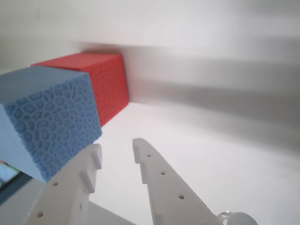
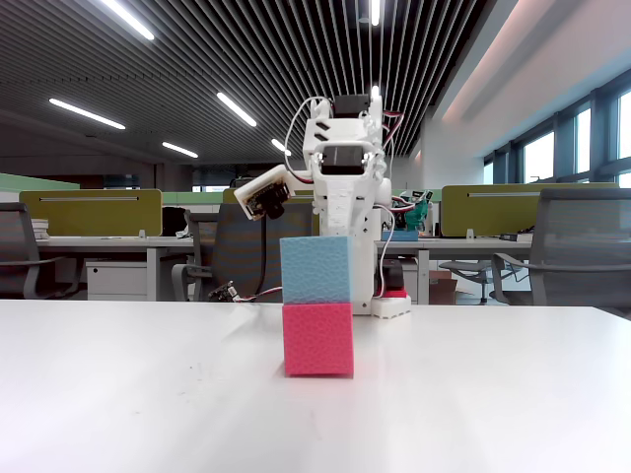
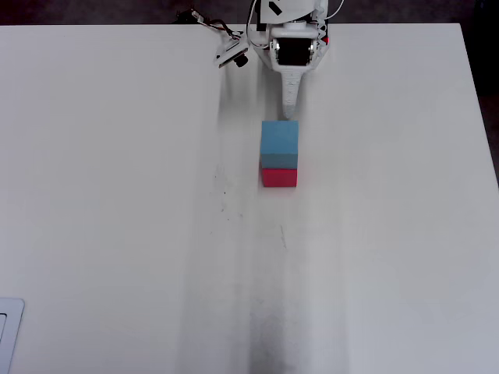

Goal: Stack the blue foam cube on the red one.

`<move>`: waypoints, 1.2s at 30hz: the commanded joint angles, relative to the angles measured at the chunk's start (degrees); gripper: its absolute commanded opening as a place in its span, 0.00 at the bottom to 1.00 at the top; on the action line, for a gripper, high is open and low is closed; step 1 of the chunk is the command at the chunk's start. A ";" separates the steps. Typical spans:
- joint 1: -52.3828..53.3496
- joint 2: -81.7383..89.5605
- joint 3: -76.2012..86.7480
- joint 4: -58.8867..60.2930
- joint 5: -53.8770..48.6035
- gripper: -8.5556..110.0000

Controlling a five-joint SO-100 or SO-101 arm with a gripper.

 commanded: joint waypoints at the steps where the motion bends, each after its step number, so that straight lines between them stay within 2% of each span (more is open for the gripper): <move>1: 0.09 0.26 -0.18 -0.09 0.09 0.12; 36: -1.76 0.26 -0.18 -0.09 -0.44 0.12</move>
